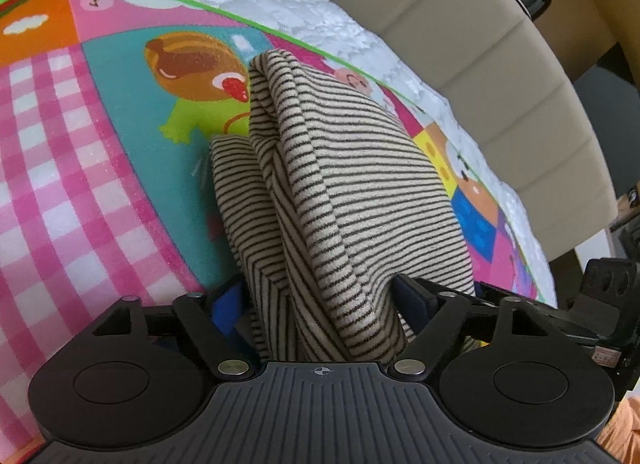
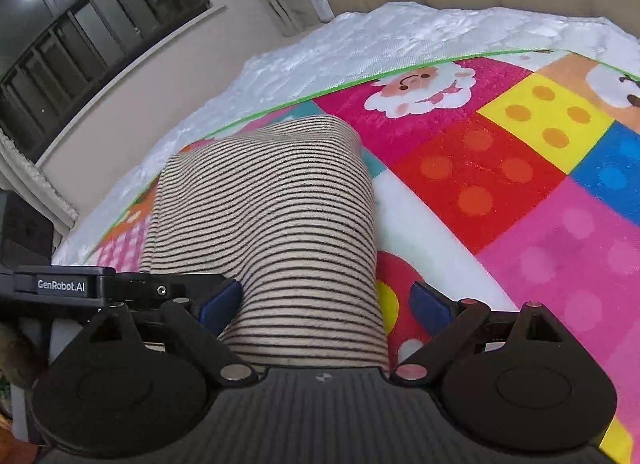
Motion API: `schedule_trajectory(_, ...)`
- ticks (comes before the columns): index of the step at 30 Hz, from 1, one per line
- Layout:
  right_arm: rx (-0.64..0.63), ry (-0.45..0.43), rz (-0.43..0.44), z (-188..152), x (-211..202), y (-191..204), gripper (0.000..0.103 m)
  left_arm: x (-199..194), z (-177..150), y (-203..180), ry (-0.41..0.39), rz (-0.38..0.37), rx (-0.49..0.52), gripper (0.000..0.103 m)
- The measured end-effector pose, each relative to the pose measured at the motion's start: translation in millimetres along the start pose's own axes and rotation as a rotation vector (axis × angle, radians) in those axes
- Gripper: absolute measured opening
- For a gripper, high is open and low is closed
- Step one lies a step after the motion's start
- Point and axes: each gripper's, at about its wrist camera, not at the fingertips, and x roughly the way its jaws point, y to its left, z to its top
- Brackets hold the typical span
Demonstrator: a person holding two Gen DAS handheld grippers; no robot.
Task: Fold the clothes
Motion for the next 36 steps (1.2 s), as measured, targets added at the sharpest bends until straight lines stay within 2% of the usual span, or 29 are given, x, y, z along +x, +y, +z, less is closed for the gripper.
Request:
schedule_trajectory(3,-0.012,0.005,0.018,2,3,-1,0.091,-1,0,2,-0.002,-0.008,-0.002,0.08)
schedule_trajectory(4,-0.016,0.01,0.025,3,4,0,0.088,-1,-1,2,-0.002,-0.009,0.0,0.079)
schedule_trajectory(5,-0.019,0.014,0.032,4,4,1,0.077,-1,-1,2,-0.002,-0.01,0.001,0.076)
schedule_trajectory(6,-0.009,0.021,0.057,5,4,2,0.07,-2,-1,2,-0.001,-0.012,0.001,0.072)
schedule_trajectory(9,-0.001,0.014,0.061,5,4,9,0.071,-7,-1,6,-0.003,-0.028,-0.012,0.065)
schedule_trajectory(14,0.021,0.004,0.135,10,12,27,0.066,-27,4,16,-0.013,-0.031,-0.039,0.063)
schedule_trajectory(18,0.003,-0.009,0.22,26,28,50,0.065,-58,13,25,-0.072,-0.009,-0.071,0.061)
schedule_trajectory(21,-0.046,-0.01,0.244,39,47,68,0.066,-77,20,38,-0.138,0.019,-0.094,0.061)
schedule_trajectory(22,-0.071,-0.005,0.234,43,54,72,0.066,-80,22,44,-0.152,0.027,-0.104,0.061)
schedule_trajectory(25,-0.139,0.02,0.118,46,68,82,0.067,-80,30,60,-0.177,0.086,-0.133,0.061)
schedule_trajectory(27,-0.175,0.003,0.09,40,61,86,0.073,-88,35,64,-0.21,0.104,-0.145,0.061)
schedule_trajectory(29,-0.252,-0.002,0.054,30,54,96,0.077,-108,41,57,-0.29,0.085,-0.108,0.061)
schedule_trajectory(33,-0.422,-0.051,-0.031,10,38,122,0.081,-131,62,25,-0.466,0.034,0.045,0.062)
schedule_trajectory(35,-0.491,-0.11,-0.074,3,27,138,0.081,-116,75,17,-0.449,-0.003,0.091,0.062)
schedule_trajectory(36,-0.524,-0.138,-0.065,-1,20,146,0.081,-105,77,18,-0.426,0.011,0.094,0.061)
